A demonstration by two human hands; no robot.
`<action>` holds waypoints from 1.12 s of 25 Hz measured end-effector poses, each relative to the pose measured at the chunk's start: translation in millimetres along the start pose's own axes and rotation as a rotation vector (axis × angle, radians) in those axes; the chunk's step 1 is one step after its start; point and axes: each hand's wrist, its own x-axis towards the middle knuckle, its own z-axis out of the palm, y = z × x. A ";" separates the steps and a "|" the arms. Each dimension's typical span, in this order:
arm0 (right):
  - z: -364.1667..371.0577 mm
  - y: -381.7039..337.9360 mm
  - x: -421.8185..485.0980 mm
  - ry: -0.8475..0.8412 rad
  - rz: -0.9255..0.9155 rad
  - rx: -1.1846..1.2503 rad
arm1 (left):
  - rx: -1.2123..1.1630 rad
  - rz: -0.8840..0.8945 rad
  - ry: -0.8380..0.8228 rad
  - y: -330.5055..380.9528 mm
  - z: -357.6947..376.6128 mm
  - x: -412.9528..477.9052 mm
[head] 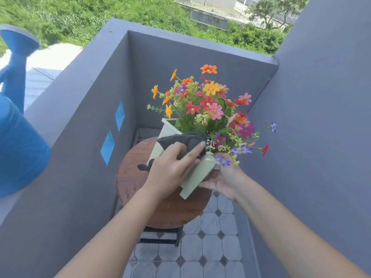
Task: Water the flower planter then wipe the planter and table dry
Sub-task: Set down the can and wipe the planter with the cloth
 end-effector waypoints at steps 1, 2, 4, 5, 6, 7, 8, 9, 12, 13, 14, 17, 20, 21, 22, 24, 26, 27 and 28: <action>-0.4 -0.9 0.0 -0.004 0.000 -0.008 | 0.003 -0.073 0.002 -8.3 -0.1 -1.5; -0.2 -1.6 -1.1 -0.011 0.007 -0.013 | -0.020 -0.242 0.048 -15.4 -1.4 -2.5; 0.4 -3.0 -2.2 -0.012 0.010 -0.011 | -0.035 -0.373 0.097 -20.4 -3.4 -7.0; 0.0 -4.3 -2.4 -0.018 0.004 -0.017 | -0.009 -0.251 0.057 -18.9 -2.5 -10.9; -0.3 -5.4 -2.6 -0.022 0.005 -0.024 | 0.023 -0.050 0.000 -15.0 -0.6 -16.6; -0.9 -6.0 -2.0 -0.021 0.016 -0.026 | 0.069 0.124 -0.047 -11.0 1.4 -23.0; -1.0 -6.7 -1.6 -0.017 0.031 -0.027 | 0.108 0.190 -0.069 -9.3 2.2 -26.3; -1.2 -6.8 -0.9 -0.013 0.036 -0.029 | 0.115 0.100 -0.064 -9.9 1.6 -25.1; -3.2 -8.3 -1.5 -0.003 0.033 -0.039 | 0.024 -0.293 -0.002 -5.4 0.1 -18.0; -4.4 -8.4 -1.2 -0.006 0.039 -0.046 | 0.030 -0.167 -0.032 -4.3 1.6 -22.6; -5.7 -8.5 -1.5 -0.011 0.042 -0.060 | 0.040 0.032 -0.078 -2.7 2.5 -28.2; -7.2 -9.3 -1.8 -0.006 0.029 -0.093 | 0.080 0.182 -0.129 -4.1 -4.5 -24.9; -4.2 -9.9 -3.2 0.018 0.053 -0.116 | 0.068 0.029 -0.135 -2.5 -9.3 -15.6; -4.6 -10.4 -3.4 0.020 0.049 -0.118 | 0.079 0.115 -0.172 -6.7 -8.3 -21.3; -5.0 -11.1 -3.2 0.020 0.038 -0.113 | 0.092 0.217 -0.221 -12.0 -7.6 -29.9; -6.5 -13.3 -3.1 0.020 0.017 -0.093 | 0.089 0.386 -0.332 -27.2 -9.9 -51.3; -7.4 -15.4 -3.2 0.025 0.012 -0.077 | 0.089 0.502 -0.415 -35.6 -16.9 -69.7; -7.5 -15.4 -2.8 0.022 0.014 -0.071 | 0.104 0.528 -0.418 -35.9 -19.3 -74.5; -7.1 -15.0 -3.2 0.012 0.021 -0.062 | 0.122 0.518 -0.383 -34.0 -20.9 -73.2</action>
